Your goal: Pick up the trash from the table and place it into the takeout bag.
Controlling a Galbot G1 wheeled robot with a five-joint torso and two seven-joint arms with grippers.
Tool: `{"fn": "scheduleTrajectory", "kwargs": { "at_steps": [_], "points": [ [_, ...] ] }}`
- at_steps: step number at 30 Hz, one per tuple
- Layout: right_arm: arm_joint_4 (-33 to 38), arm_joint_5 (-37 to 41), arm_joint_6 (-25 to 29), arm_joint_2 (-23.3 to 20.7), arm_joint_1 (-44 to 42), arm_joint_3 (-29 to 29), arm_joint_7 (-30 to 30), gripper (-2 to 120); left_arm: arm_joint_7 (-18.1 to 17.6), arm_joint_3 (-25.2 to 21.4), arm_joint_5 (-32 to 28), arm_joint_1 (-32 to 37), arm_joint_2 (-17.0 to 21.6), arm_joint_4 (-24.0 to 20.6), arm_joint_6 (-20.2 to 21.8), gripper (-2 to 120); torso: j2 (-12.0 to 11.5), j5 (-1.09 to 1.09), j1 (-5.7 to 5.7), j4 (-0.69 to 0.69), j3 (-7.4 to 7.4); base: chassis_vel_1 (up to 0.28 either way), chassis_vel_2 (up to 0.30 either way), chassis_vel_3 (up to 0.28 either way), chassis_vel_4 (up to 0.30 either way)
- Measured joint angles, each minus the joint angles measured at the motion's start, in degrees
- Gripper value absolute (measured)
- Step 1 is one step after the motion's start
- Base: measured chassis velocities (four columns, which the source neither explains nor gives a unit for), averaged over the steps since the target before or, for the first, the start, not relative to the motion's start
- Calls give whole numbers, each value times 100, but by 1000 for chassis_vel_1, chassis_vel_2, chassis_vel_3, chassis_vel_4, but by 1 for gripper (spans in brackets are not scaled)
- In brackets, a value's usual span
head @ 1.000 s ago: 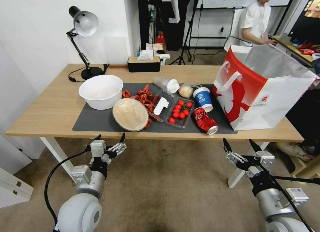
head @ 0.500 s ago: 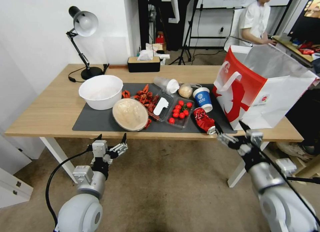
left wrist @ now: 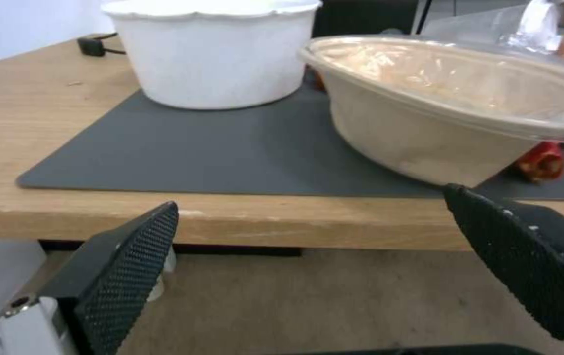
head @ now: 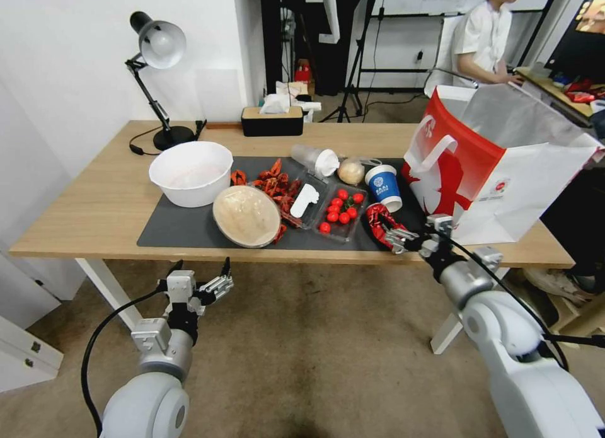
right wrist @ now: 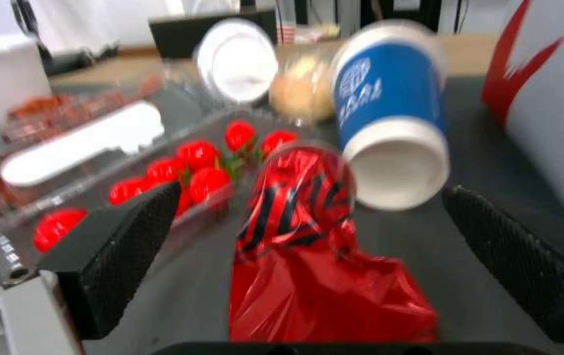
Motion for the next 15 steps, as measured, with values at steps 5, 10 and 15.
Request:
{"fn": "scheduleTrajectory", "kwargs": {
  "at_steps": [5,10,15],
  "points": [
    [-29,-131,-432,4,108,-108,246,100,-1,-32,1,-7,-23,17,3,100,0,-2,-1,-1,-1,0,0,0,0],
    [-16,-144,-548,4,113,-122,348,100,-1,4,36,-51,-47,35,7,100,1,-3,-1,-2,-2,0,0,0,0],
    [28,-138,-605,10,83,-124,461,100,-10,-10,70,-8,-49,140,-37,100,1,0,-1,-1,-2,0,0,0,0]
  ]
}}
